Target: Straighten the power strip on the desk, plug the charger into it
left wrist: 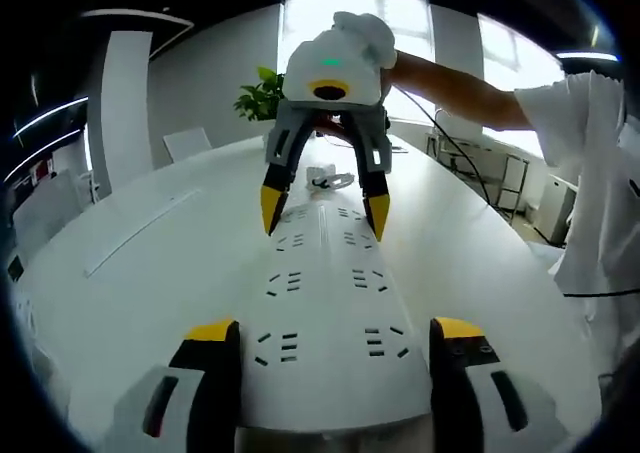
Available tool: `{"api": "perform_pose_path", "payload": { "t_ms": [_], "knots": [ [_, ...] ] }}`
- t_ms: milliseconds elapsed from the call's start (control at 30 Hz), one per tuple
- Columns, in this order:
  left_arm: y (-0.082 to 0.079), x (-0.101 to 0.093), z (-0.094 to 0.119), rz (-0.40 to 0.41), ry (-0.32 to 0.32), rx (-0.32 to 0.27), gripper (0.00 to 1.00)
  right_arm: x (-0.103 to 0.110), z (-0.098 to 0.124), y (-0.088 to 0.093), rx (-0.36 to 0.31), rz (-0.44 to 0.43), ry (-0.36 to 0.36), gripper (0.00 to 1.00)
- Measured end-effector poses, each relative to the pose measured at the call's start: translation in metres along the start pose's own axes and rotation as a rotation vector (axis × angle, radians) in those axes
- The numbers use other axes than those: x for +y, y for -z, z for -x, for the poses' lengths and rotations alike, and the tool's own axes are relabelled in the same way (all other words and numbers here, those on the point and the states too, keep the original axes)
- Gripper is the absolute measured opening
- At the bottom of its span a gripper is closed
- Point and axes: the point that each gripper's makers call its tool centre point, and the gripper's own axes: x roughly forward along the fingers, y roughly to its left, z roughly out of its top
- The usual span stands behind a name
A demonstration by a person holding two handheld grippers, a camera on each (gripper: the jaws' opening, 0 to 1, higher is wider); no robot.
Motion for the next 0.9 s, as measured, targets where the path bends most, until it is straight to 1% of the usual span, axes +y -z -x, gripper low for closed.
{"api": "perform_pose_path", "payload": {
  "t_ms": [267, 333, 433, 667, 800, 900],
  "knots": [
    [-0.001, -0.001, 0.0, -0.014, 0.007, -0.005, 0.78, 0.005, 0.001, 0.0, -0.017, -0.036, 0.018, 0.62],
    [-0.001, -0.001, -0.001, -0.012, 0.007, -0.007, 0.78, 0.007, 0.001, 0.0, -0.039, -0.049, 0.022, 0.62],
    [-0.002, 0.0, 0.0, -0.013, 0.012, -0.026, 0.78, 0.006, 0.002, -0.001, -0.07, -0.058, 0.024, 0.62],
    [-0.003, -0.001, -0.001, -0.02, 0.024, -0.036, 0.78, 0.011, 0.001, -0.002, -0.031, -0.085, 0.038, 0.63],
    [-0.003, -0.002, -0.001, -0.025, 0.026, -0.036, 0.78, 0.016, 0.0, -0.002, -0.018, -0.113, 0.057, 0.63],
    [-0.003, -0.002, -0.002, -0.029, 0.025, -0.034, 0.78, 0.018, 0.0, -0.003, -0.021, -0.132, 0.066, 0.63]
  ]
}}
